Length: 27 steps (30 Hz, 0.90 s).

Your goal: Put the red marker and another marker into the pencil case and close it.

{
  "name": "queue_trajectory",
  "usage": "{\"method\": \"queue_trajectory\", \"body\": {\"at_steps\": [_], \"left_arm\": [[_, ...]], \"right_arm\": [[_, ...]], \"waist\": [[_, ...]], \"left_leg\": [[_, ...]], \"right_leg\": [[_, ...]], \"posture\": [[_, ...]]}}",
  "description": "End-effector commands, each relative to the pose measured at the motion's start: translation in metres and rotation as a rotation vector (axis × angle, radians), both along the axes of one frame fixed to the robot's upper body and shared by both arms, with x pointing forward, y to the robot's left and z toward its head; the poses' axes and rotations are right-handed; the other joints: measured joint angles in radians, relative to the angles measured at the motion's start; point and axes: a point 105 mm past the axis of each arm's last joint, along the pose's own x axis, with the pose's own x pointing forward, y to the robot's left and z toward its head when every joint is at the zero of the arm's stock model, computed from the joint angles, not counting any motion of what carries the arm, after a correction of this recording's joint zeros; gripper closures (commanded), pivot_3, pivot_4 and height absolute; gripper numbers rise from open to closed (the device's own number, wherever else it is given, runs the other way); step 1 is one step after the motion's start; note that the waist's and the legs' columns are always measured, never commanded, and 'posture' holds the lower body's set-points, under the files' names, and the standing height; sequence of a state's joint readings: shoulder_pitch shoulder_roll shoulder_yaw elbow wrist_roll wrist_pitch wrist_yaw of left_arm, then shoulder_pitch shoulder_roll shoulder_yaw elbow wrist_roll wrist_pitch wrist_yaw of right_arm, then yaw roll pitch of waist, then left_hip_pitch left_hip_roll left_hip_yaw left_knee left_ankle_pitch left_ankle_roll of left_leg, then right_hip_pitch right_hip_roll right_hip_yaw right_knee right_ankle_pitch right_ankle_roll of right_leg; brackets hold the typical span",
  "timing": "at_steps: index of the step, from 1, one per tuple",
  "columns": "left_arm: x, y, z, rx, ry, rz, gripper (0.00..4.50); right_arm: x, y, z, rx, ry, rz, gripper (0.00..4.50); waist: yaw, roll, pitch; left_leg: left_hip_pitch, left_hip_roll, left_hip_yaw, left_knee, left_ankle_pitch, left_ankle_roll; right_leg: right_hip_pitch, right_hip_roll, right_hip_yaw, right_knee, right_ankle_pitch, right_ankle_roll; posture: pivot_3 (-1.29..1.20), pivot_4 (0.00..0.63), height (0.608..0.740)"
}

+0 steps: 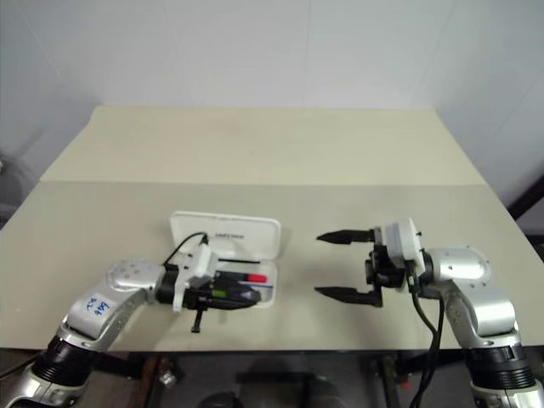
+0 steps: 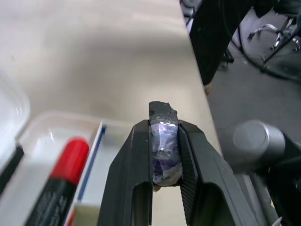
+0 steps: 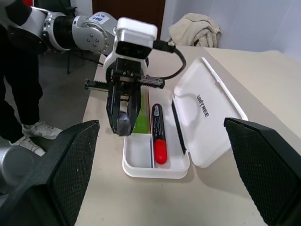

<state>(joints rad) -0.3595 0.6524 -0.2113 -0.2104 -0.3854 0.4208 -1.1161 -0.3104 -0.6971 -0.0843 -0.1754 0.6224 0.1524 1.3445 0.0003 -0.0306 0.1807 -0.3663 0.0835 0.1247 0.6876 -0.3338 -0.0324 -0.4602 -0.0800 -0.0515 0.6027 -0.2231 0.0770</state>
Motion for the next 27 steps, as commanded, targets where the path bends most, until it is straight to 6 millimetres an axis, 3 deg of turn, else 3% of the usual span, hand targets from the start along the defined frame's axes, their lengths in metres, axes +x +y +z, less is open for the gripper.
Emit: {"method": "queue_trajectory", "body": {"at_steps": [1,27], "left_arm": [[0.007,-0.002,0.007,0.006,-0.049,-0.011,4.13],[0.019,-0.006,-0.002,0.041,-0.038,-0.004,4.13]], "right_arm": [[-0.004,0.003,0.006,0.004,-0.041,0.008,0.00],[0.004,-0.002,0.004,-0.019,-0.047,-0.045,0.00]], "waist": [[0.001,0.000,0.000],[0.001,0.000,0.000]], "left_leg": [[0.000,0.000,0.000,0.000,0.000,0.000],[0.000,0.000,0.000,0.000,0.000,0.001]], "right_leg": [[0.000,0.000,0.000,0.000,0.000,0.000],[0.000,0.000,0.000,0.000,0.001,0.000]], "posture": [[0.00,0.150,0.740],[0.00,0.150,0.740]]}}
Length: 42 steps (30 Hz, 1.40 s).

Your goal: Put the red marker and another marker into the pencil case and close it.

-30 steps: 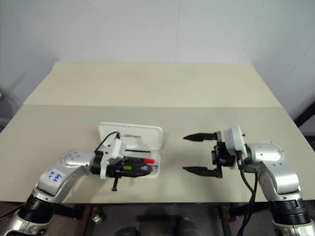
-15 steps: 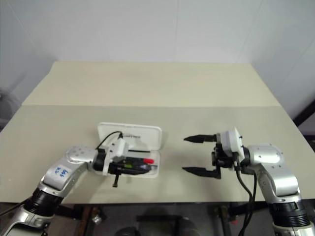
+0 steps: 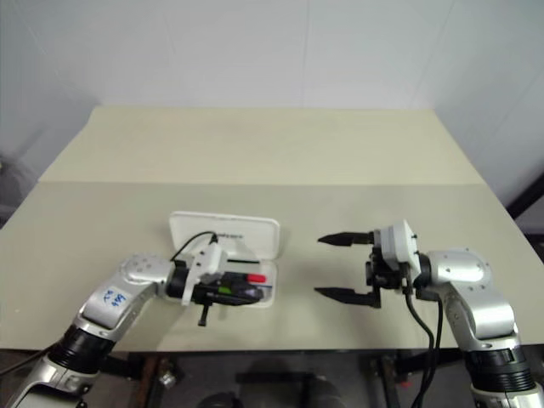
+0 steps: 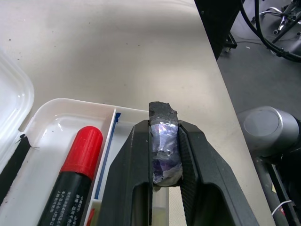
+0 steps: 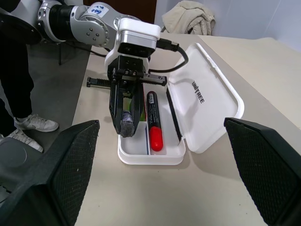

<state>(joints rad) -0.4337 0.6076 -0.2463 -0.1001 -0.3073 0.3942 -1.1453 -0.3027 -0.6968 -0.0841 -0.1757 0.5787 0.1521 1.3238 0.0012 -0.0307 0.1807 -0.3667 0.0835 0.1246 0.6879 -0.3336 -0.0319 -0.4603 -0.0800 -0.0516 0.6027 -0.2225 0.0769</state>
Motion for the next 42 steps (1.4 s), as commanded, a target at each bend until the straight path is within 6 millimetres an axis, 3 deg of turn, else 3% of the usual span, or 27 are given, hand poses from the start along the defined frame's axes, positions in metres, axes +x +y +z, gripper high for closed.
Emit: {"method": "queue_trajectory", "body": {"at_steps": [1,4,16,17,21,27,32,38,42], "left_arm": [[0.004,-0.002,0.005,-0.006,-0.034,-0.004,4.13],[0.004,-0.003,0.005,-0.010,-0.032,-0.009,4.13],[0.004,-0.008,0.009,-0.033,-0.015,-0.014,0.11],[0.003,-0.008,0.009,-0.033,-0.015,-0.020,0.02],[-0.001,-0.008,0.018,-0.046,-0.043,-0.034,0.02],[-0.010,-0.001,0.059,-0.179,-0.121,-0.042,0.02],[-0.010,0.026,0.091,-0.271,-0.248,0.028,0.02],[0.006,0.061,0.105,-0.292,-0.337,0.172,0.02],[0.014,0.083,0.112,-0.301,-0.372,0.233,1.31]], "right_arm": [[0.000,-0.001,0.009,0.011,-0.048,-0.006,0.00],[0.001,-0.001,0.010,0.010,-0.050,-0.009,0.00],[0.005,-0.002,0.010,0.000,-0.058,-0.021,0.00],[0.005,-0.001,0.010,0.000,-0.060,-0.021,0.00],[0.007,-0.001,0.012,0.004,-0.065,-0.024,0.00],[0.007,0.002,0.009,-0.029,-0.039,-0.032,0.00],[0.009,0.007,0.020,0.057,-0.027,-0.031,0.00],[0.011,0.016,0.020,0.055,-0.053,0.013,0.00],[0.019,0.020,0.026,0.065,-0.084,0.014,0.00]], "waist": [[0.000,0.000,0.000],[0.000,0.000,0.000],[0.000,0.000,0.000],[0.000,0.000,0.000],[0.000,0.000,0.000],[-0.002,0.000,0.000],[-0.003,0.000,0.000],[-0.002,0.000,0.000],[-0.002,0.000,0.000]], "left_leg": [[0.000,0.000,0.000,0.000,0.000,0.000],[0.000,0.000,0.000,0.000,0.000,0.000],[0.000,0.000,0.000,0.000,0.000,0.000],[0.000,0.000,0.000,0.000,0.000,0.000],[0.000,0.000,0.000,0.000,0.000,0.000],[0.000,0.000,0.000,0.000,0.000,0.000],[0.000,0.000,0.000,0.000,0.000,0.000],[0.000,0.000,0.000,0.000,0.000,0.000],[0.000,0.000,0.000,0.000,0.000,0.000]], "right_leg": [[0.000,0.000,0.000,0.000,0.000,0.000],[0.000,0.000,0.000,0.000,0.000,0.000],[0.000,0.000,0.000,0.000,0.000,0.000],[0.000,0.000,0.000,0.000,0.000,0.000],[0.000,0.000,0.000,0.000,0.000,0.000],[0.000,0.000,0.000,0.000,0.000,0.000],[0.000,0.000,0.000,0.000,0.000,0.000],[0.000,0.000,0.000,0.000,0.000,0.000],[0.000,0.000,-0.001,0.000,0.001,0.000]], "posture": [[0.00,0.150,0.740],[0.00,0.150,0.740],[0.00,0.150,0.740],[0.00,0.150,0.740],[0.00,0.150,0.740],[0.00,0.150,0.740],[0.00,0.150,0.740],[0.00,0.150,0.740],[0.00,0.150,0.740]]}}
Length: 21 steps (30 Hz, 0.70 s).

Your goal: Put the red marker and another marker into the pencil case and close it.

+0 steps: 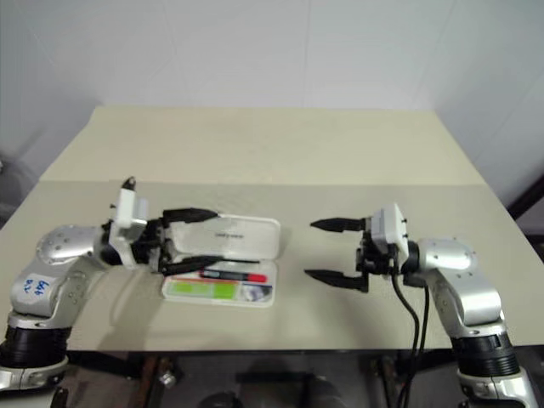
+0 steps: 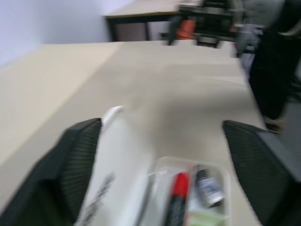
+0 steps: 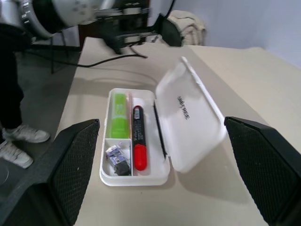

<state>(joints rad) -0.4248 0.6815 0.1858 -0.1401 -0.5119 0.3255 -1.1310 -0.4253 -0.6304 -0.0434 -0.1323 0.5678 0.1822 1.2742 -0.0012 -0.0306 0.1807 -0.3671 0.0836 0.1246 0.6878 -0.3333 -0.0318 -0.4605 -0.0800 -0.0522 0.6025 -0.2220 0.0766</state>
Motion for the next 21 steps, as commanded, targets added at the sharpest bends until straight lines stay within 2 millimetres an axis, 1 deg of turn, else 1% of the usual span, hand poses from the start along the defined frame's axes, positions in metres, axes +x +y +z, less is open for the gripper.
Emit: {"method": "queue_trajectory", "body": {"at_steps": [1,2,5,7,9,10,14,15,18,21], "left_arm": [[0.003,0.018,0.016,-0.020,-0.070,0.038,1.61],[0.005,0.022,0.018,-0.023,-0.072,0.049,1.99],[0.010,0.035,0.020,-0.027,-0.083,0.079,2.93],[0.015,0.045,0.024,-0.036,-0.097,0.115,3.64],[0.024,0.056,0.027,-0.040,-0.109,0.168,4.33],[0.030,0.062,0.028,-0.044,-0.105,0.204,4.48],[0.049,0.085,0.036,-0.082,-0.104,0.291,4.48],[0.054,0.094,0.035,-0.084,-0.093,0.315,4.48],[0.065,0.112,0.033,-0.097,-0.069,0.364,4.48],[0.083,0.130,0.023,-0.117,0.017,0.471,4.48]], "right_arm": [[0.004,0.002,0.009,0.003,-0.059,0.008,0.00],[0.005,0.002,0.010,0.003,-0.063,0.013,0.00],[0.007,0.003,0.012,0.012,-0.072,0.024,0.00],[0.003,0.004,0.018,0.048,-0.091,0.065,0.00],[0.000,0.004,0.018,0.065,-0.087,0.094,0.00],[-0.001,0.003,0.017,0.066,-0.081,0.105,0.00],[-0.006,0.003,0.015,0.084,-0.060,0.152,0.00],[-0.005,0.002,0.014,0.084,-0.057,0.153,0.00],[-0.003,0.002,0.011,0.073,-0.053,0.145,0.00],[0.001,0.002,0.010,0.067,-0.055,0.132,0.00]], "waist": [[0.000,0.000,0.000],[0.000,0.000,0.000],[0.000,0.000,0.000],[0.000,0.000,0.000],[0.000,0.000,0.000],[0.002,0.000,0.000],[0.001,0.000,0.000],[0.001,0.000,0.000],[-0.002,0.000,0.000],[0.000,0.000,0.000]], "left_leg": [[0.000,0.000,0.000,0.000,0.000,0.000],[0.000,0.000,0.000,0.000,0.000,0.000],[0.000,0.000,0.000,-0.001,0.000,0.000],[-0.001,0.000,0.000,-0.001,0.000,0.000],[-0.001,0.000,0.000,-0.001,0.000,0.000],[-0.001,0.000,0.000,-0.001,0.000,0.000],[-0.001,0.000,0.000,-0.001,0.000,0.000],[-0.001,0.000,0.000,-0.001,0.000,0.000],[-0.001,0.000,0.000,-0.001,0.000,-0.001],[-0.002,0.000,0.001,-0.001,0.002,-0.003]], "right_leg": [[0.000,0.000,0.000,0.000,0.000,0.000],[0.000,0.000,0.000,0.000,0.000,0.000],[0.000,0.000,-0.001,0.001,0.000,0.000],[0.000,0.000,-0.001,0.002,0.000,0.000],[0.000,0.000,-0.001,0.002,0.000,0.000],[0.000,0.000,-0.001,0.002,0.000,0.001],[0.000,0.000,-0.001,0.002,0.000,0.001],[0.000,0.000,-0.002,0.002,0.000,0.001],[0.000,0.000,-0.002,0.002,0.000,0.001],[0.000,0.000,-0.003,0.001,0.000,0.001]], "posture": [[0.00,0.150,0.740],[0.00,0.150,0.740],[0.00,0.150,0.740],[0.00,0.150,0.740],[0.00,0.150,0.740],[0.00,0.150,0.740],[0.00,0.150,0.740],[0.00,0.150,0.740],[0.00,0.150,0.740],[0.00,0.150,0.740]]}}
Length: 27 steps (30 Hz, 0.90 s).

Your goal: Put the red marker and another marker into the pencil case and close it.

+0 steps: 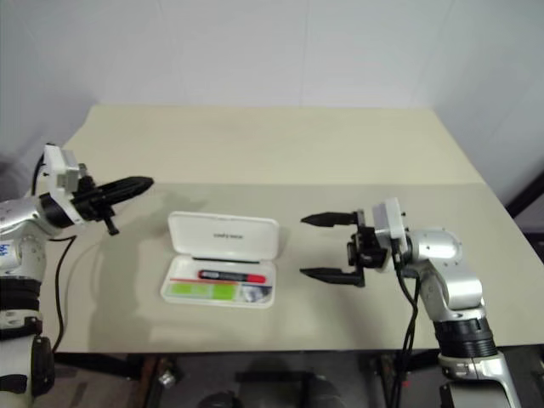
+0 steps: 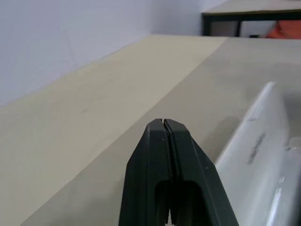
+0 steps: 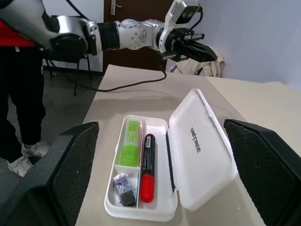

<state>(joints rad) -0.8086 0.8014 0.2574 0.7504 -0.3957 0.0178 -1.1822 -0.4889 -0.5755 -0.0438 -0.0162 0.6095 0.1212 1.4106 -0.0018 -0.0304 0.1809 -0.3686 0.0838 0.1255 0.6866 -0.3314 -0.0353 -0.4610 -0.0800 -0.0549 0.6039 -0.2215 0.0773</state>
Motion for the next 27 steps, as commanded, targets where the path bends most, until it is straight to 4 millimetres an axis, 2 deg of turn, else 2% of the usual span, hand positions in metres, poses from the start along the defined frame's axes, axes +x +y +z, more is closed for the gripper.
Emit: {"method": "queue_trajectory", "body": {"at_steps": [1,4,7,13,19,23,27], "left_arm": [[0.011,0.020,-0.002,0.000,0.041,0.099,4.48],[0.013,0.009,-0.017,-0.026,0.169,-0.004,4.48],[0.018,0.001,-0.032,-0.057,0.295,-0.030,4.48],[0.016,-0.023,-0.049,-0.063,0.452,-0.154,4.48],[0.015,-0.041,-0.053,-0.043,0.501,-0.248,4.48],[0.003,-0.053,-0.051,0.039,0.532,-0.399,4.48],[-0.002,-0.059,-0.057,0.150,0.557,-0.445,4.48]], "right_arm": [[0.001,0.000,0.006,0.004,-0.042,-0.003,0.00],[0.003,0.000,0.006,-0.002,-0.044,-0.010,0.00],[0.004,-0.001,0.005,-0.013,-0.048,-0.020,0.00],[0.004,-0.006,0.003,-0.032,-0.052,-0.052,0.00],[0.001,-0.009,0.004,-0.033,-0.055,-0.071,0.00],[-0.002,-0.013,0.005,-0.041,-0.050,-0.070,0.00],[-0.004,-0.016,0.005,-0.049,-0.042,-0.067,0.00]], "waist": [[0.001,0.000,0.000],[0.000,0.000,0.000],[0.001,0.000,0.000],[0.001,0.000,0.000],[-0.002,0.000,0.000],[-0.001,0.000,0.000],[0.000,0.000,0.000]], "left_leg": [[0.000,0.000,0.000,0.000,0.000,0.000],[-0.001,0.000,0.000,0.000,0.000,0.000],[-0.001,0.000,0.000,-0.001,0.000,0.000],[-0.002,0.000,0.000,-0.001,0.000,-0.001],[-0.001,0.000,0.000,-0.001,0.000,-0.001],[-0.001,0.000,0.000,-0.001,0.000,-0.001],[-0.001,0.000,0.000,-0.001,0.000,-0.001]], "right_leg": [[0.000,0.000,0.000,0.000,0.000,0.000],[0.000,0.000,0.000,-0.001,0.000,0.000],[0.000,0.000,-0.001,-0.002,0.000,0.000],[0.000,0.000,-0.001,-0.003,0.000,0.000],[0.000,0.000,-0.001,-0.002,0.000,0.000],[0.000,0.000,-0.001,-0.002,0.000,0.000],[0.000,0.000,-0.001,-0.002,0.000,0.000]], "posture": [[0.00,0.150,0.740],[0.00,0.150,0.740],[0.00,0.150,0.740],[0.00,0.150,0.740],[0.00,0.150,0.740],[0.00,0.150,0.740],[0.00,0.150,0.740]]}}
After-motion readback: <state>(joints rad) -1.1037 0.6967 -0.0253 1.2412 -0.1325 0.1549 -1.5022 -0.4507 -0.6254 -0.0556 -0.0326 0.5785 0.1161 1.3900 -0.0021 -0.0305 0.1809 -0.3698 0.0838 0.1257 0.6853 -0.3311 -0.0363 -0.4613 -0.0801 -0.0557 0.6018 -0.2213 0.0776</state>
